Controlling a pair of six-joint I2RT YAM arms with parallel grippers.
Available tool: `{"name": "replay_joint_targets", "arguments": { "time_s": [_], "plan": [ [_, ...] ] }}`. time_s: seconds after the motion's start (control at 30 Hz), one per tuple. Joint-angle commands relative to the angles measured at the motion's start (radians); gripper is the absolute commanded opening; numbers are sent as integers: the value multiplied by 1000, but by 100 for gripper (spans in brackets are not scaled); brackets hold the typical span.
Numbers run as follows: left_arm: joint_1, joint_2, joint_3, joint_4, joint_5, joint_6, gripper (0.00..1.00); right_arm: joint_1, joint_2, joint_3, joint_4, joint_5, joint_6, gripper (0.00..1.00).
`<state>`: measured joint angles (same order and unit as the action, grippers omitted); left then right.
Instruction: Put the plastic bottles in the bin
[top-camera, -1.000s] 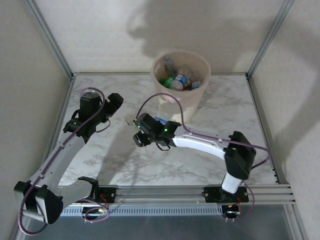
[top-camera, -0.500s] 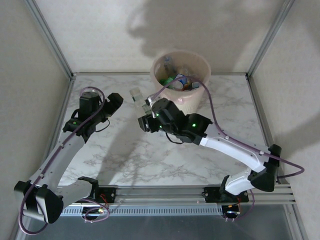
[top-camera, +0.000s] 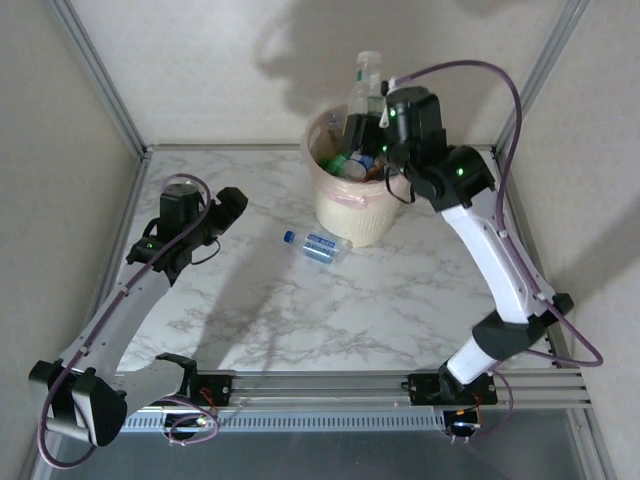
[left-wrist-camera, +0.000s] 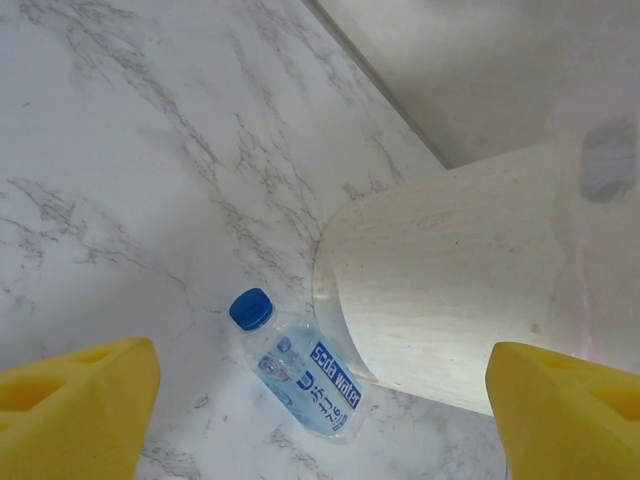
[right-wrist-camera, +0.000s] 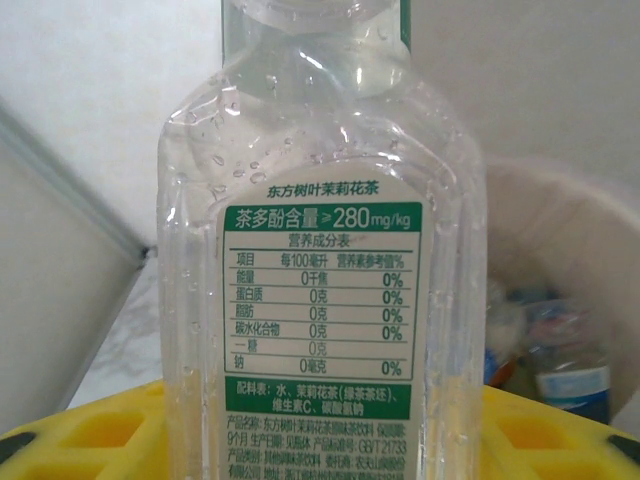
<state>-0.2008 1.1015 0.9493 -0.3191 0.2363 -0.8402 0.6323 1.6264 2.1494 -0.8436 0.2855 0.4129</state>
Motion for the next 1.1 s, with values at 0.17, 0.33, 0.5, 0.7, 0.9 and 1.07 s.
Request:
{"name": "replay_joint_targets", "arguments": {
  "time_s": [0.17,0.33,0.5,0.7,0.9,1.07],
  "plan": [
    [8,-9,-26,-4,6,16,85,-159,149,56,-128,-37,39,40],
    [8,-6,-30,0,5,17,85,-186,151,-16,-91,-30,44,41],
    [8,-2,-37,7,6,14,85,-198,161,-26,-107,-11,54,69],
    [8,1,-38,10,3,10,86,-200,128,-24,-107,-13,66,75],
    [8,5,-45,17,2,-8,88,-185,75,-19,-107,-30,75,73],
    [2,27,-53,40,15,-30,87,-163,32,-30,-107,-9,66,68]
  ]
}}
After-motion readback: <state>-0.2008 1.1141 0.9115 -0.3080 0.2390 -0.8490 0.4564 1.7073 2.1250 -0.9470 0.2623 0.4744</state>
